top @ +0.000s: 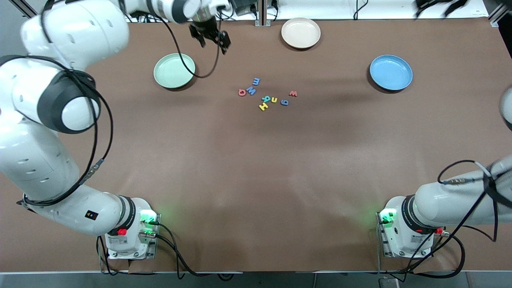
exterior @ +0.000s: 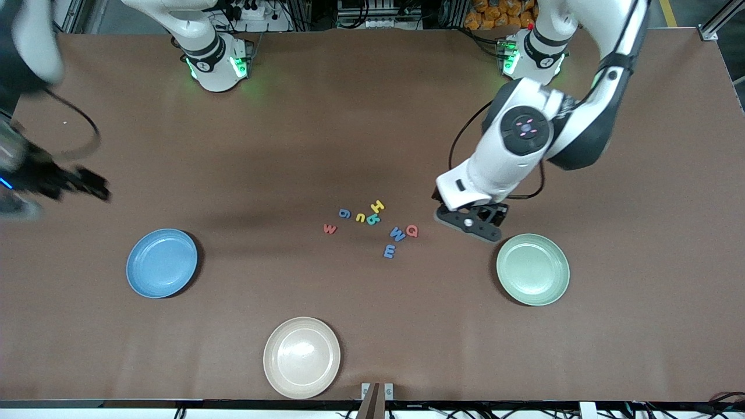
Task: Sort upper and lower case letters into plates
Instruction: 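Reach the right gripper to pink M while the left gripper reaches pink Q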
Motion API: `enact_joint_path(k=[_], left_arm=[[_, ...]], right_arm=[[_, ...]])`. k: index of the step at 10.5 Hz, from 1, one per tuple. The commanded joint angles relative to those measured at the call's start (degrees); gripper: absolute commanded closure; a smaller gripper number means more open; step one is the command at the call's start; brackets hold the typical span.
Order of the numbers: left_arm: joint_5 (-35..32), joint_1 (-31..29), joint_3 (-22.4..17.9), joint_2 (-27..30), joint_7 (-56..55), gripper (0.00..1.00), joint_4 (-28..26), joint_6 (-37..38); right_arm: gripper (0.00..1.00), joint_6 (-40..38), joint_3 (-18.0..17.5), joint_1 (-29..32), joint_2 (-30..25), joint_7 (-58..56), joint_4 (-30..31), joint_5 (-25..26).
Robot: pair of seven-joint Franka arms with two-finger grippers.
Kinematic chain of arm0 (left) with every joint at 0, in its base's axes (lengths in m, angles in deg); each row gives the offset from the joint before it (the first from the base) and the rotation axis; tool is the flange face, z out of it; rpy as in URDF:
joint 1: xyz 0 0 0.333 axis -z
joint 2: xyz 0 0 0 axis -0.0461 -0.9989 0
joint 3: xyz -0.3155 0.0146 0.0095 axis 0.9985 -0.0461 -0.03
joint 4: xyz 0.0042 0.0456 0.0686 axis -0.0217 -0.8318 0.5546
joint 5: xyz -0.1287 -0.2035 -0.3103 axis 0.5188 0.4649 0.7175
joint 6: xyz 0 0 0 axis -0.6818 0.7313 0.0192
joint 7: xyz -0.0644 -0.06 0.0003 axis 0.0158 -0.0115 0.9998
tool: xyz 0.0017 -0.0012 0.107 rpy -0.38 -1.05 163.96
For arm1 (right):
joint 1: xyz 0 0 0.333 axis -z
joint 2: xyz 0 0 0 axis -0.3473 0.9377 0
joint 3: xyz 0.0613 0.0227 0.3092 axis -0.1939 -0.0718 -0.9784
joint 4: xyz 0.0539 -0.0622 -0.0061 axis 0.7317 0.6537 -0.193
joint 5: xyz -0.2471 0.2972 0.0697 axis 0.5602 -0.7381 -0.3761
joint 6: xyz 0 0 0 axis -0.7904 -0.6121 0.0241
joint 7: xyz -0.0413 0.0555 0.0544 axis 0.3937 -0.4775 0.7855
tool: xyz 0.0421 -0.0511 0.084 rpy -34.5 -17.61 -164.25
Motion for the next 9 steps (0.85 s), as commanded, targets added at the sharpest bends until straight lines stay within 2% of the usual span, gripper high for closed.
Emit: enact_joint_path(k=[1, 5, 7, 9], left_arm=[[-1.42, 1.89, -0.28, -1.28, -3.08, 0.0, -3.25, -4.68], [-2.03, 4.61, -0.37, -6.64, -14.32, 0.0, -3.26, -9.08], [-5.7, 6.63, -0.28, -10.24, -22.65, 0.0, -2.82, -11.63], [-8.53, 7.25, -0.28, -13.58, -28.82, 0.03, -2.74, -15.14]], right_arm=[[0.0, 2.89, -0.18, -1.15, 7.71, 2.52, -3.49, -0.08], [0.0, 8.69, -0.1, -7.9, 14.74, 13.12, -4.2, -0.09], [0.0, 10.55, -0.18, -10.28, 18.35, 18.93, -4.28, -0.35], [0.0, 14.14, -0.1, -15.79, 20.9, 26.39, -4.11, -0.61]])
